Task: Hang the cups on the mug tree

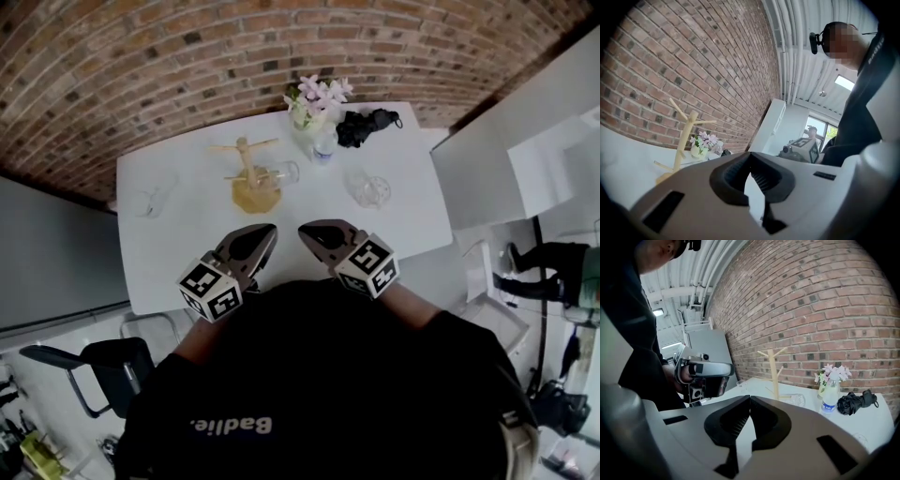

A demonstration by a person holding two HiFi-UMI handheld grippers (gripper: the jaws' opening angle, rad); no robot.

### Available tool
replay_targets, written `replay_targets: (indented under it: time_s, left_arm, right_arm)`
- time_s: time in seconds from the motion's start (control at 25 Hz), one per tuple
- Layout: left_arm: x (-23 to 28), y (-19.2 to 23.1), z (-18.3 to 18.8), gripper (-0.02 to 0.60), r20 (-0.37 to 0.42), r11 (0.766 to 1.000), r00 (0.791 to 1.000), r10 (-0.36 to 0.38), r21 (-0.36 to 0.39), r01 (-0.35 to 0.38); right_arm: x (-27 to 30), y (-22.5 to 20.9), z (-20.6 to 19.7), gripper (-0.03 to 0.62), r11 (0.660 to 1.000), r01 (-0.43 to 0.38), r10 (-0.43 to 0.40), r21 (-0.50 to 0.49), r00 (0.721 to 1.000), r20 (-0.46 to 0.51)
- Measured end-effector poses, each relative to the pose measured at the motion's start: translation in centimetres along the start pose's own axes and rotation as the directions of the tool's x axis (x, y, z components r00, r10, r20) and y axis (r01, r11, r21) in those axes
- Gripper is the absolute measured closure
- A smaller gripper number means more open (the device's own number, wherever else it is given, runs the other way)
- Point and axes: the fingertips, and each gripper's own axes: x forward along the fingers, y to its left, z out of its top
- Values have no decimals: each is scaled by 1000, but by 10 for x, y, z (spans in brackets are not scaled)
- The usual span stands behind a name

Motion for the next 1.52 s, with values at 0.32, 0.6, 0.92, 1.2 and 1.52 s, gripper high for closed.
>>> replay_targets:
  time_s: [0.32, 0.6, 0.92, 1.2, 1.52]
  left_arm:
    - [5, -16, -13, 579, -39, 998, 999, -29, 50, 30]
    - [5, -17, -15, 580, -56, 996, 998, -33, 86, 38]
    - [7, -15, -16, 580, -57, 995, 998, -38, 87, 43]
    - [8, -13, -15, 580, -53, 995, 998, -36, 92, 40]
    - [11, -12, -10, 580, -29, 994, 999, -29, 102, 32]
  right_arm:
    - [-13, 4, -2, 565, 999, 31, -32, 21, 999, 36]
    - [-15, 4, 0, 565, 999, 40, -41, 31, 998, 46]
    - [-12, 6, 2, 565, 999, 30, -30, 22, 999, 43]
    - [-10, 4, 2, 565, 999, 26, -27, 20, 999, 33]
    - [-8, 3, 3, 565, 1000, 22, -22, 14, 999, 31]
